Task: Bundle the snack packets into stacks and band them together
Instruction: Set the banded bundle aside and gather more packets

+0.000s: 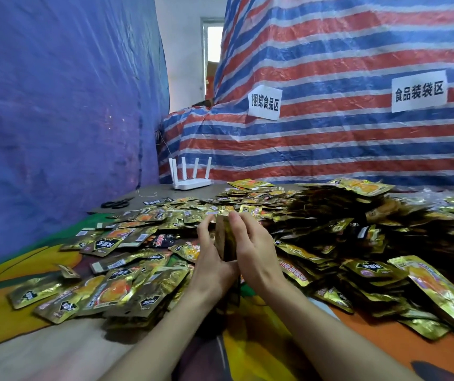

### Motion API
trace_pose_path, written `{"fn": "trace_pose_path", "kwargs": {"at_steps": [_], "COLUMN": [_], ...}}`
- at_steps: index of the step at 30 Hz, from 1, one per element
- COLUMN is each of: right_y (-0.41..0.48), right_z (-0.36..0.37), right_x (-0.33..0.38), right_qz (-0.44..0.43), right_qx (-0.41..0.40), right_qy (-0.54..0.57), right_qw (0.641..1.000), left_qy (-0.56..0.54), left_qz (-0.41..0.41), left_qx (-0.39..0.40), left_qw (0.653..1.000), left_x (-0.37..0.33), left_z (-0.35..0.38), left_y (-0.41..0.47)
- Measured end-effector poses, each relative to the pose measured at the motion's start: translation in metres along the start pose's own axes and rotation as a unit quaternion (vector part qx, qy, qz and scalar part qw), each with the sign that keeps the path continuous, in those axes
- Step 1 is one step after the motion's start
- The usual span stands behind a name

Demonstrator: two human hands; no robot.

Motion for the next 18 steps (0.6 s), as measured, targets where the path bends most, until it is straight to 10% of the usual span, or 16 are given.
{"fn": "trace_pose_path", "kwargs": {"at_steps": [18], "right_y": [0.004], "right_z": [-0.005], "right_x": [0.002], "right_qz": [0.016], "right_qx": [0.005], "right_qy": [-0.118], "right_qw": [0.993], "left_qy": [0.072], "left_qz": [0.163], "left_qx": [-0.086], "left_qw": [0.980], "left_x": [-0.022], "left_z": [-0.003], "left_y": [-0.013]}}
Point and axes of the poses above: each hand's wrist, its own y-axis towards the middle knuckle, its own z-axis out of the palm, x = y × z, the point moved 8 cm from there along y, towards the middle knuckle, and after that the axes turned 3 degrees about -y, right-handed, at the moved point
